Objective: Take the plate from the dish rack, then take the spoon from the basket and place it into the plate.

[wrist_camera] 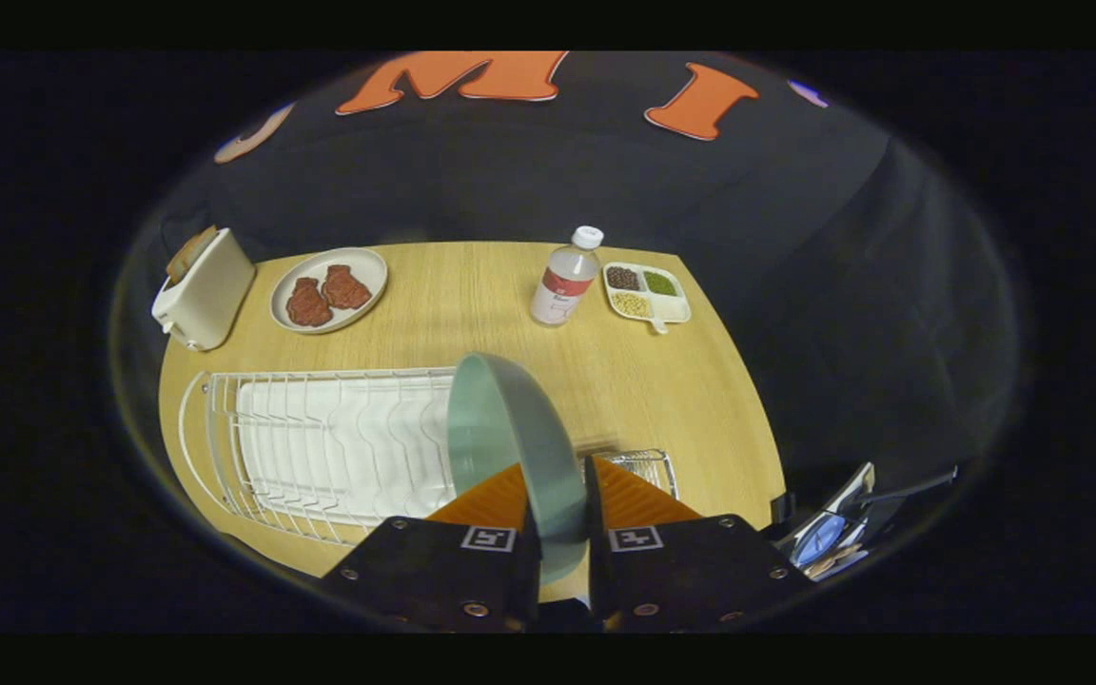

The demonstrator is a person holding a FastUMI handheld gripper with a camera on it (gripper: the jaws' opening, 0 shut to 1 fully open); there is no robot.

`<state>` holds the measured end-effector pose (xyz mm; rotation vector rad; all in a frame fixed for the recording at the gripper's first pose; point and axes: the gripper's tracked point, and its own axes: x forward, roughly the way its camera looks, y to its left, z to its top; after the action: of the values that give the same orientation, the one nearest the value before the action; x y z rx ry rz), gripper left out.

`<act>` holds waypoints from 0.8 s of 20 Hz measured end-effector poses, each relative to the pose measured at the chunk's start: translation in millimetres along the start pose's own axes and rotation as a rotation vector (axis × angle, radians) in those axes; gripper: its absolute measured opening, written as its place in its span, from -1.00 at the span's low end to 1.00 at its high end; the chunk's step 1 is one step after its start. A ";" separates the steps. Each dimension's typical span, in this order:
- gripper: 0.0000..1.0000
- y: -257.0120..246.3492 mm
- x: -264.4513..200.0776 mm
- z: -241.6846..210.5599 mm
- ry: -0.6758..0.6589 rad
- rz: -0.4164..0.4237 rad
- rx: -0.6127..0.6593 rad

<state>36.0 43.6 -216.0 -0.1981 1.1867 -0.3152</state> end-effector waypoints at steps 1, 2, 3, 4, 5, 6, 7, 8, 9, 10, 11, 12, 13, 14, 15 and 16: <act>-0.58 -5.2 -2.4 -1.1 -0.001 0.004 0.011; -0.58 -10.5 -6.1 -3.3 0.000 0.011 0.022; -0.58 -15.3 -9.6 -7.3 0.002 0.024 0.032; -0.57 -19.0 -14.4 -12.0 0.010 0.044 0.050; -0.57 -22.4 -19.5 -18.2 0.015 0.072 0.068; -0.57 -24.7 -23.8 -24.5 0.020 0.104 0.087; -0.57 -26.4 -27.3 -34.0 0.028 0.138 0.100; -0.58 -28.3 -30.9 -44.3 0.043 0.170 0.119; -0.57 -30.2 -35.0 -54.3 0.052 0.210 0.137; -0.57 -29.6 -38.9 -64.5 0.061 0.255 0.159; -0.57 -26.6 -43.6 -75.8 0.068 0.306 0.174; -0.58 -24.2 -49.2 -87.1 0.077 0.363 0.195; -0.58 -22.4 -53.4 -96.4 0.078 0.415 0.209; -0.58 -21.7 -57.0 -106.5 0.077 0.458 0.219; -0.57 -22.2 -58.8 -116.9 0.073 0.494 0.220; -0.58 -23.2 -56.8 -127.2 0.075 0.515 0.221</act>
<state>-104.8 43.0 -205.4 0.3125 1.2220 0.0020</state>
